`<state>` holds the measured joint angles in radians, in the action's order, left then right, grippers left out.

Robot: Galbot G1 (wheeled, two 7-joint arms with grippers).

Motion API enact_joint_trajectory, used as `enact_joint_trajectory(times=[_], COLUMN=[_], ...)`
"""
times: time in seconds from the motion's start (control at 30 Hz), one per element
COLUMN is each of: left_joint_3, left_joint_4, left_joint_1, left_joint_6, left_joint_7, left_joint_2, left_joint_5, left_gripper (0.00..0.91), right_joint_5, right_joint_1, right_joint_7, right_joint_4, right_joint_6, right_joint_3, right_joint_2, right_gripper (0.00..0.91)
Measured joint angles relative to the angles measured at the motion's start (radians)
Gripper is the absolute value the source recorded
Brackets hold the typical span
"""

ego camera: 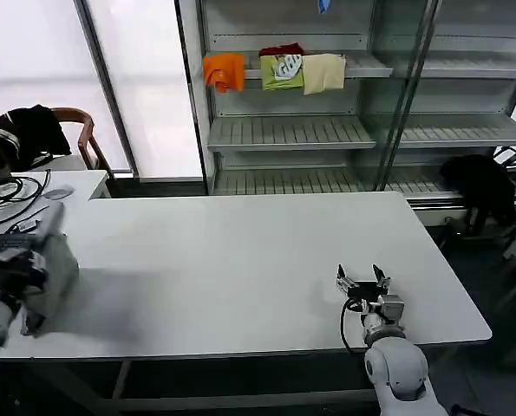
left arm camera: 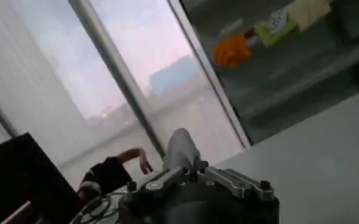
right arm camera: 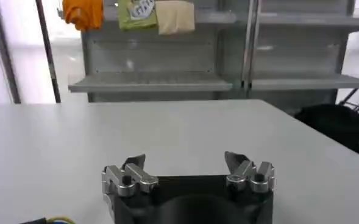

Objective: Fold and organize the clothes.

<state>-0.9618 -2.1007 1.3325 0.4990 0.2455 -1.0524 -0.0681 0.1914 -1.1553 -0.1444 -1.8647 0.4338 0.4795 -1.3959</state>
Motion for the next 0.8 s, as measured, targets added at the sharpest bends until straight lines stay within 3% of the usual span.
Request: enact_joint_trajectory(times=[0.27,0.6,0.63,0.8], left_joint_3=[0.278,0.518,0.538,0.634], left_joint_4=[0.022,0.059,0.067,0.12], left_joint_1=[0.013,-0.064,-0.074,-0.123], left_joint_6=[-0.028,-0.043,-0.047,-0.068], left_joint_7=[-0.063,-0.137,-0.14,-0.155], left_joint_2=[-0.202,-0.298,-0.305,-0.346], left_joint_5=[0.161,0.079,0.069,0.046], left_gripper=[0.02,0.05,0.897,0.907], right_joint_5=[0.006,-0.001,-0.002,-0.007], right_joint_1=[-0.017,-0.01,-0.009,-0.008], right_joint_7=[0.003,0.012,0.013,0.03], right_joint_4=[0.008,0.001,0.0,-0.008], right_joint_6=[-0.009,-0.001,-0.001,-0.003], right_joint_3=[0.02,0.01,0.008,-0.009], right_joint_2=[0.015,0.006,0.004,-0.01], right_gripper=[0.907,0.907,0.907,0.907])
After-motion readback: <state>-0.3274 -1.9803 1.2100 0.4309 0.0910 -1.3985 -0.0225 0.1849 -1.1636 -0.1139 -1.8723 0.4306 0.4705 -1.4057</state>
